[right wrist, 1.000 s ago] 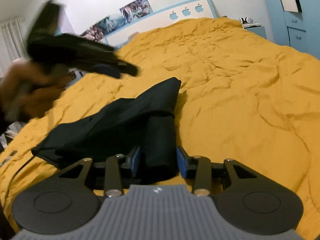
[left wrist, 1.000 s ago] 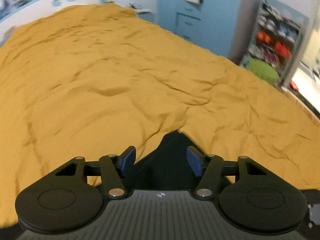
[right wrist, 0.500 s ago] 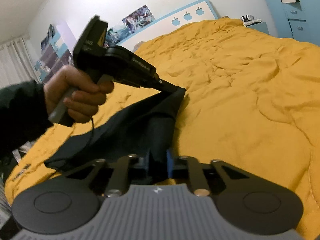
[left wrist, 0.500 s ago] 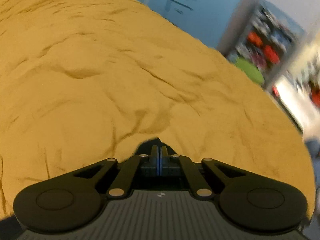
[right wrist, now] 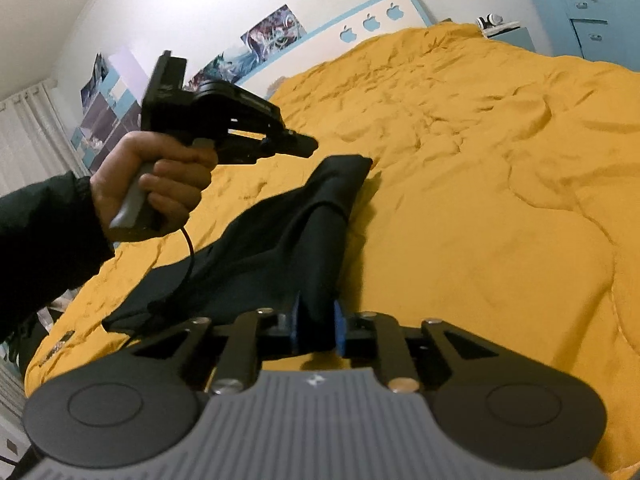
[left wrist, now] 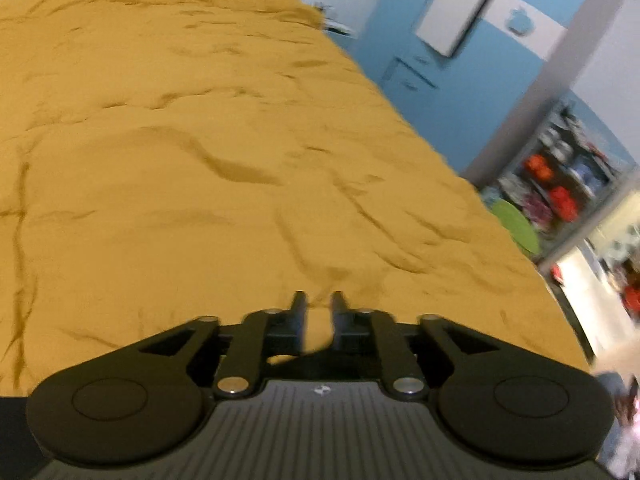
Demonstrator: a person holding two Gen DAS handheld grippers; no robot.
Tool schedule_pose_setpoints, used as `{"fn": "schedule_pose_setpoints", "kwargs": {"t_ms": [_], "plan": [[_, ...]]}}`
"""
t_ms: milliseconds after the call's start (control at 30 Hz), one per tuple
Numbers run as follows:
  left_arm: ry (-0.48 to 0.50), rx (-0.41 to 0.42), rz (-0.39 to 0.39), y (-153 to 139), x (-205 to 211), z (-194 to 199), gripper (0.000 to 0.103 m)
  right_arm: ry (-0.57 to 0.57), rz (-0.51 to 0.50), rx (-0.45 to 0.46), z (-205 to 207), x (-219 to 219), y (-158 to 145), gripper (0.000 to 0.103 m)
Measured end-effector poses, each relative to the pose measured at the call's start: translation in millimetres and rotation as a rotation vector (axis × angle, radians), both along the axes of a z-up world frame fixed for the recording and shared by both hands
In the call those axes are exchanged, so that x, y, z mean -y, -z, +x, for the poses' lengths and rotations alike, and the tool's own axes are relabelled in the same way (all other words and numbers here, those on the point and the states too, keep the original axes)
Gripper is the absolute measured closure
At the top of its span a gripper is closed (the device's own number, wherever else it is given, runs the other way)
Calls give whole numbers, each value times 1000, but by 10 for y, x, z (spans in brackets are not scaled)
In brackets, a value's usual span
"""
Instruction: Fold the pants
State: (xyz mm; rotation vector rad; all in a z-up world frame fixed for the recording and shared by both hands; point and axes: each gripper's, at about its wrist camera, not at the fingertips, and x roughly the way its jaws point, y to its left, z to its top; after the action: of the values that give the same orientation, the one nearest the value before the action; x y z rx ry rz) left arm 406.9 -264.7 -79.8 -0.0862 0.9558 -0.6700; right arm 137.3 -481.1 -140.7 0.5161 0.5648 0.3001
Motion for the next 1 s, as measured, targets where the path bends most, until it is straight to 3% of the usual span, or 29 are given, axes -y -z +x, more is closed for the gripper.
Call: {"fn": "schedule_pose_setpoints", "kwargs": {"t_ms": [67, 100, 267, 300, 333, 367, 400, 500, 633, 867, 933, 1000], "plan": [[58, 5, 26, -10, 117, -37, 58, 22, 22, 19, -14, 37, -30, 76], [83, 4, 41, -7, 172, -55, 55, 37, 37, 26, -16, 64, -41, 76], [172, -35, 129, 144, 415, -105, 54, 77, 97, 27, -11, 150, -36, 72], [184, -55, 145, 188, 440, -119, 61, 77, 93, 21, -8, 148, -26, 72], [199, -74, 153, 230, 464, -123, 92, 73, 85, 12, 4, 137, -21, 73], [214, -77, 156, 247, 476, -146, 101, 65, 78, 1, 22, 128, -21, 78], [219, -66, 155, 231, 477, -177, 101, 52, 72, -7, 37, 115, -18, 94], [179, -48, 114, 178, 430, -175, 101, 21, 64, 7, 36, 73, -42, 97], [65, -58, 45, 118, 309, -60, 102, -9, 103, -22, 1, 99, 17, 98], [7, -20, 74, 197, 421, -44, 103, -31, 105, -65, -23, 60, 34, 99], [-56, 16, 90, 166, 396, -17, 103, -33, 101, -74, -30, 43, 36, 99], [-118, 2, 54, 112, 269, 35, 103, -22, 97, -80, -34, 46, 35, 98]]}}
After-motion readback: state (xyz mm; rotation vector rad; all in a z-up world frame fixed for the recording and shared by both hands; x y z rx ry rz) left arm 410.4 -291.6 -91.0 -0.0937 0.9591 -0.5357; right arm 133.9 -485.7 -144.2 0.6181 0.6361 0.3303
